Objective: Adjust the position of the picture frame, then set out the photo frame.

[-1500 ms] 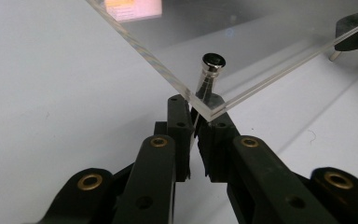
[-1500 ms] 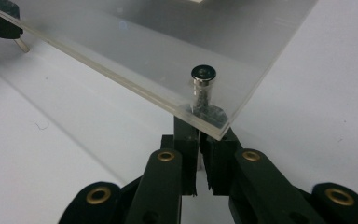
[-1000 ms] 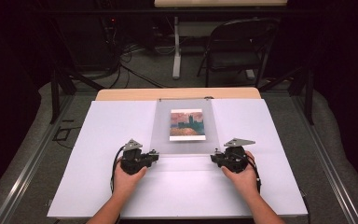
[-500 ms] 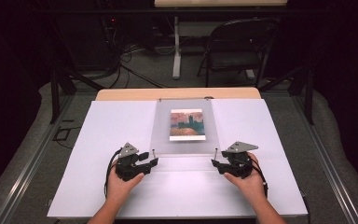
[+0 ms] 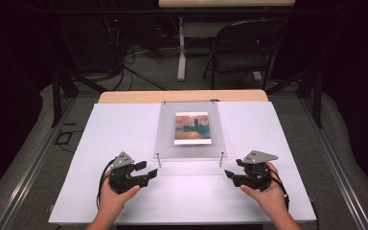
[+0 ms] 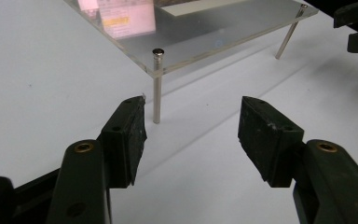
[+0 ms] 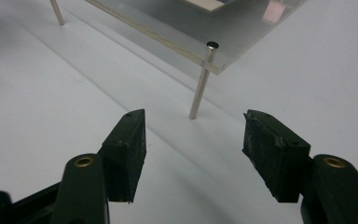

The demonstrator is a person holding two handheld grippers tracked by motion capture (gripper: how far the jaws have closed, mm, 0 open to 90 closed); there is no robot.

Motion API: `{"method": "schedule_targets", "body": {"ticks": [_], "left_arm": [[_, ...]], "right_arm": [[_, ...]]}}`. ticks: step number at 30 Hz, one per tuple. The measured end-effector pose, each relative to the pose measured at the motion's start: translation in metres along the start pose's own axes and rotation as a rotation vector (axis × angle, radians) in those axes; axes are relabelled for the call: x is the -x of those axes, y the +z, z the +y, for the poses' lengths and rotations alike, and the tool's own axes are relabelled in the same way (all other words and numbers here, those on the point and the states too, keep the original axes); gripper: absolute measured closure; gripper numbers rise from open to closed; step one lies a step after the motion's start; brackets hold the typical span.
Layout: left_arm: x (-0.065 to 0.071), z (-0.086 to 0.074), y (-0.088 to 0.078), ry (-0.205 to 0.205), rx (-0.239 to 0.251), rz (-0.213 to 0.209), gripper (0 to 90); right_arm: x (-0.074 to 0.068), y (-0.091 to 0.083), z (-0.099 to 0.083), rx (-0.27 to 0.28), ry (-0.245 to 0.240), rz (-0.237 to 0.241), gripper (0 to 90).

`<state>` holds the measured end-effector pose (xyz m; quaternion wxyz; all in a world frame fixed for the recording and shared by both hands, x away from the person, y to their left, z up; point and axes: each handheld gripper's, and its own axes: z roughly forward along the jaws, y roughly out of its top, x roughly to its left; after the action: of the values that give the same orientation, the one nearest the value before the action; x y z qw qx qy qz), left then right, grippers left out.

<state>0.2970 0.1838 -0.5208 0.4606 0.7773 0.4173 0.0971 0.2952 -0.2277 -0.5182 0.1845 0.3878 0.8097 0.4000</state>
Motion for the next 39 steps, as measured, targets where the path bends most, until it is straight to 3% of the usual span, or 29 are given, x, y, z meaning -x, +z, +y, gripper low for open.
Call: {"method": "schedule_targets", "body": {"ticks": [5,8,12,20,24,29,32,35,39], "left_arm": [[-0.006,0.011,-0.008,-0.004,0.014,0.009,40.7],[-0.01,0.023,-0.008,-0.002,0.01,0.001,39.4],[-0.017,0.043,-0.002,0.018,0.009,0.02,38.7],[-0.036,0.076,0.015,-0.003,0.022,0.047,39.4],[-0.047,0.09,0.028,-0.028,0.015,0.056,39.4],[-0.063,0.105,0.046,-0.088,0.001,0.049,39.1],[-0.073,0.115,0.059,-0.107,-0.023,0.055,39.1],[-0.081,0.123,0.071,-0.123,-0.043,0.069,39.9],[-0.092,0.131,0.084,-0.176,-0.054,0.076,40.3]], "right_arm": [[0.0,-0.007,0.007,0.016,-0.016,-0.013,39.9],[0.006,-0.007,0.013,0.012,0.003,0.004,40.3],[0.016,-0.003,0.025,-0.001,0.022,0.008,40.6],[0.037,0.009,0.051,-0.018,0.074,0.026,44.2],[0.052,0.021,0.063,-0.048,0.103,0.031,44.3],[0.073,0.044,0.082,-0.081,0.11,-0.007,44.7],[0.084,0.058,0.092,-0.088,0.126,-0.025,45.0],[0.096,0.078,0.105,-0.073,0.183,-0.007,45.2],[0.103,0.093,0.114,-0.078,0.194,-0.017,45.2]]}}
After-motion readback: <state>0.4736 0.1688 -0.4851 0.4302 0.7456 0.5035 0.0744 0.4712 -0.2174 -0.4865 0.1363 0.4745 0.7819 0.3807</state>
